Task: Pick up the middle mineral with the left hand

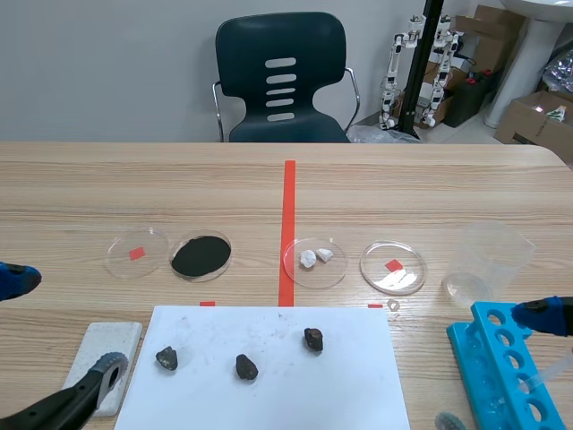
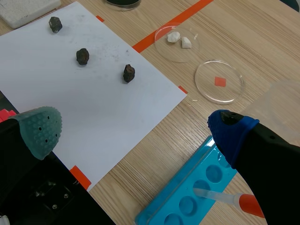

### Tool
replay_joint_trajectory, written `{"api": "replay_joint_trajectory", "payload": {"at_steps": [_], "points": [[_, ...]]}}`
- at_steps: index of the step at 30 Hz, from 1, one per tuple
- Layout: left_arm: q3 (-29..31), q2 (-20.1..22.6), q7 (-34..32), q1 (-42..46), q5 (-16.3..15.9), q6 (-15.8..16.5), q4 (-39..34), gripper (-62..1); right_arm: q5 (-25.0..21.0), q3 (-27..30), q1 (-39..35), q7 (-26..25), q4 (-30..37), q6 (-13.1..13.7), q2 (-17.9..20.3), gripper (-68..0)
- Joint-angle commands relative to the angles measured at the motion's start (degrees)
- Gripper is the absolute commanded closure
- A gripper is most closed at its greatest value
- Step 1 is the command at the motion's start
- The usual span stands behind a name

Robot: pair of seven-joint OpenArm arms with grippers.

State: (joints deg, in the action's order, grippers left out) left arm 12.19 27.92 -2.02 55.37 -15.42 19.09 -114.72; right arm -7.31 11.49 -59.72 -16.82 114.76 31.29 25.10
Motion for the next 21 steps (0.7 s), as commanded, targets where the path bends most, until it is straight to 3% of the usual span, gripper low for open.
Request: {"api": "replay_joint_trajectory", "payload": {"at_steps": [1,17,21], "points": [[0.1,-0.4,-1.0,-0.2,-0.6,-0.1,-0.4,-62.3,-0.6,-0.2,-0.1,-1.1,0.8,0.2,0.0,-67.9],[0.0,-0.7,-0.8,-1.7,-0.6,-0.5,-0.4,-62.3,-0.6,-0.2,-0.1,-1.0,0.8,0.2,0.0,-67.9],[-0.8,-3.0,4.5,-4.9,-0.6,-0.5,-0.4,-62.3,-0.6,-0.2,-0.1,-1.1,0.8,0.2,0.0,-67.9]]}}
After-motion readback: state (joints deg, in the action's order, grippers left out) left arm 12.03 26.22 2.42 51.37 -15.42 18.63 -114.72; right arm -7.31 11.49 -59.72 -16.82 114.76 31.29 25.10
